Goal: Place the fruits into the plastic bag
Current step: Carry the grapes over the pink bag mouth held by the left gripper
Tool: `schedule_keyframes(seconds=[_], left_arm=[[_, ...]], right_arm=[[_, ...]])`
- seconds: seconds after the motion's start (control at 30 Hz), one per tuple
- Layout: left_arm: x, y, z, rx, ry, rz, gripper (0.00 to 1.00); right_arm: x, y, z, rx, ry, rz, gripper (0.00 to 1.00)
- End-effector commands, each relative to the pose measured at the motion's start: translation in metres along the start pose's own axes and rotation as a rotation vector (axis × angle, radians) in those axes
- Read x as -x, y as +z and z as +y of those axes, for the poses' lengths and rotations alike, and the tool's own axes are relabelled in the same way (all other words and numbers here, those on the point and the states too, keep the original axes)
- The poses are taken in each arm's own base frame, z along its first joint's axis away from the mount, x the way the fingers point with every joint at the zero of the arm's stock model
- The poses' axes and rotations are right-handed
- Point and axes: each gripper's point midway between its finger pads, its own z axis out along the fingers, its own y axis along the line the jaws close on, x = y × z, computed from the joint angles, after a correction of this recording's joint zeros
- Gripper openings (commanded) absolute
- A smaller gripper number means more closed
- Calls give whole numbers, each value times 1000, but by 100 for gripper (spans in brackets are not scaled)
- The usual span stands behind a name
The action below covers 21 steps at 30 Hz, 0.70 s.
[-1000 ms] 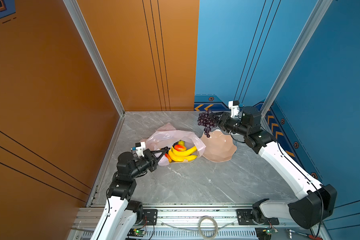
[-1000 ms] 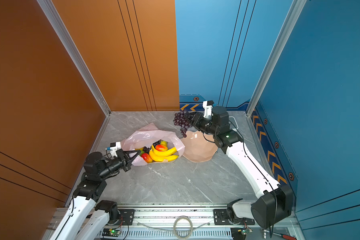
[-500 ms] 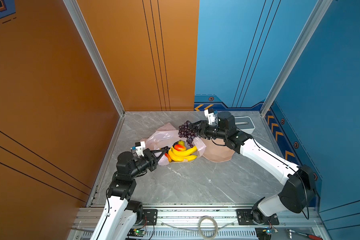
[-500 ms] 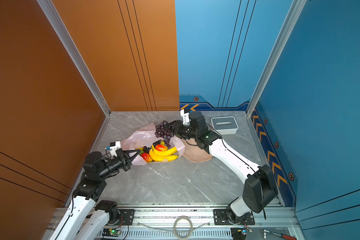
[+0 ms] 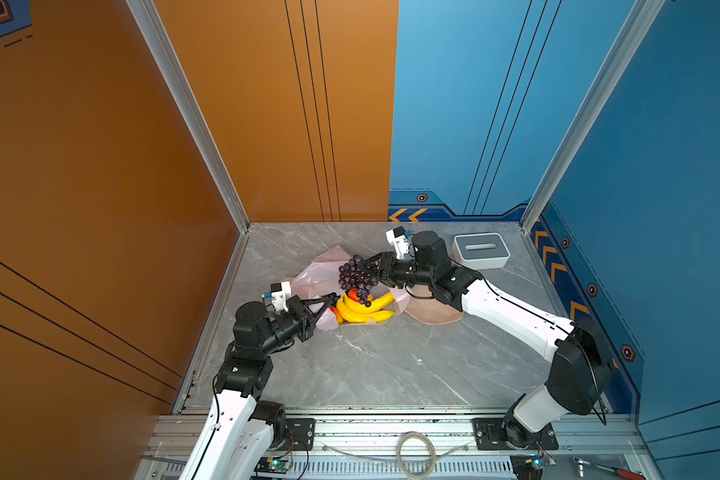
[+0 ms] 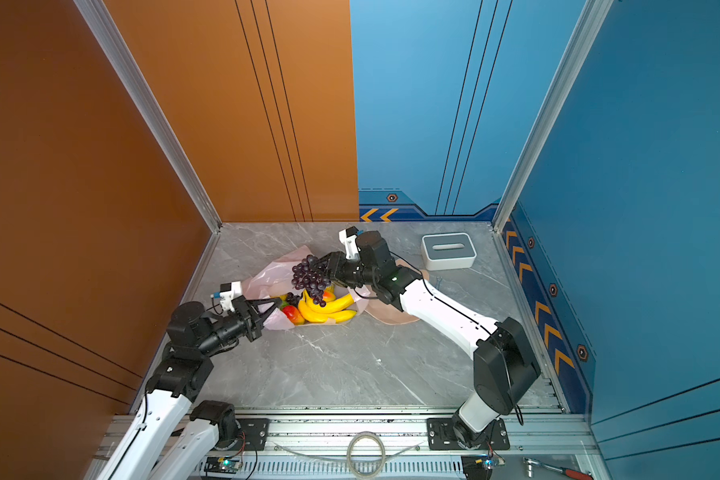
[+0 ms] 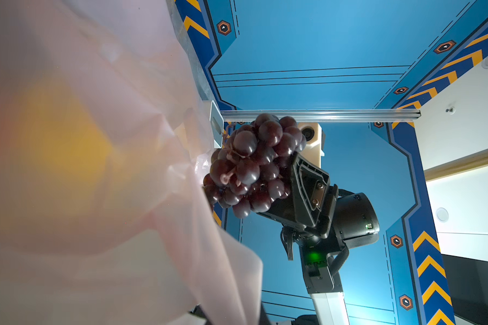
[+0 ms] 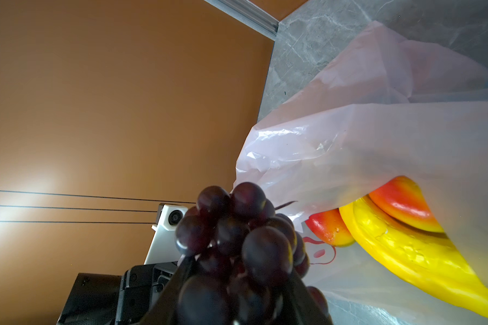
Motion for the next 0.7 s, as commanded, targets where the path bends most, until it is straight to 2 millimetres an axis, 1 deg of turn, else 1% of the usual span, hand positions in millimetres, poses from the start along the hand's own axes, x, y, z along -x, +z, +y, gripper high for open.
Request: schedule_keyframes(seconds=[0.0,0.2,0.43,0.67], left_arm=[[-1,-3,-29,-64,54,6,0],[1,-2,-37,-76,64,6,0],[0,-3,-42,-85,73,11,0],[-4,-6,-46,-99,88,18,0]], right_arm=[[-13,9,4,26,-17,27,43],[-28,13,-10,5,-4,60,43],[-41,13,-33,-35,16,83,43],[-39,21,-49,-55,38,100,43]])
